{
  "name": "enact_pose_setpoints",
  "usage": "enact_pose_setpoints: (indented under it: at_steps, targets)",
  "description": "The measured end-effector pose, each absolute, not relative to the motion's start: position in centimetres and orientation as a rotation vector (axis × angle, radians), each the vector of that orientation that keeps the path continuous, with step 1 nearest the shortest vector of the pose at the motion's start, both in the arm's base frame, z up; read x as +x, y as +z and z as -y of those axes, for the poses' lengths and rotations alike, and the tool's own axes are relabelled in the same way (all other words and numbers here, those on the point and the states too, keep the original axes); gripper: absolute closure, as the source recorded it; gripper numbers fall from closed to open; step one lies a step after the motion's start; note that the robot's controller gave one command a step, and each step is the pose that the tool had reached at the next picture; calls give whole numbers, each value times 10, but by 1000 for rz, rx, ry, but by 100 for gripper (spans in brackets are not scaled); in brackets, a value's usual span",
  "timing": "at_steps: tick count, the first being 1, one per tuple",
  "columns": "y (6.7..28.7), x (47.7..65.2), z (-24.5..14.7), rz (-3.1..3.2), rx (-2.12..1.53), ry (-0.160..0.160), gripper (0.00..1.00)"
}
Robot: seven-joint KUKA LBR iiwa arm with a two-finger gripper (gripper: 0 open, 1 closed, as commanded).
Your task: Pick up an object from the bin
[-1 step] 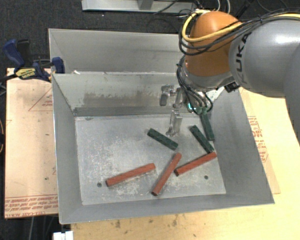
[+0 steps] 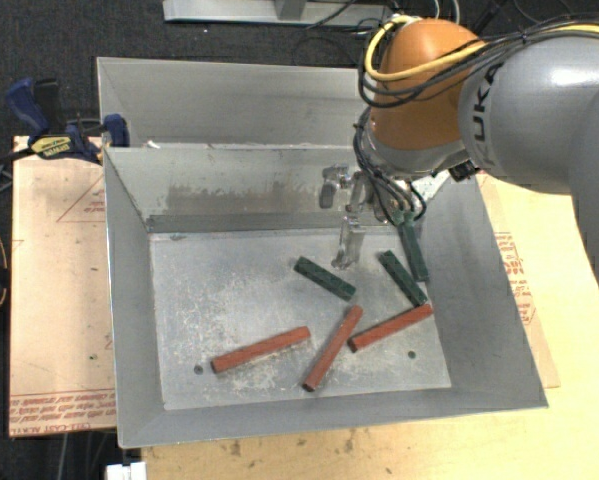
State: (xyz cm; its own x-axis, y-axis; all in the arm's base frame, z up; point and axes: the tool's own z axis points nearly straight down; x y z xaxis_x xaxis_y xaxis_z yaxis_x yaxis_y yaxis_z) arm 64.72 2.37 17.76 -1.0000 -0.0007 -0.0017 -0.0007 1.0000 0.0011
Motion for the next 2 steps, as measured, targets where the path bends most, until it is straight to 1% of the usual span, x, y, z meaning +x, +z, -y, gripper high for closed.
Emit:
enact_pose_setpoints:
  at_steps: [1,2]
  targets:
    - [145,636,-10,-3131,-165,2,0]
    - [79,637,6,-3056,-699,-1,100]
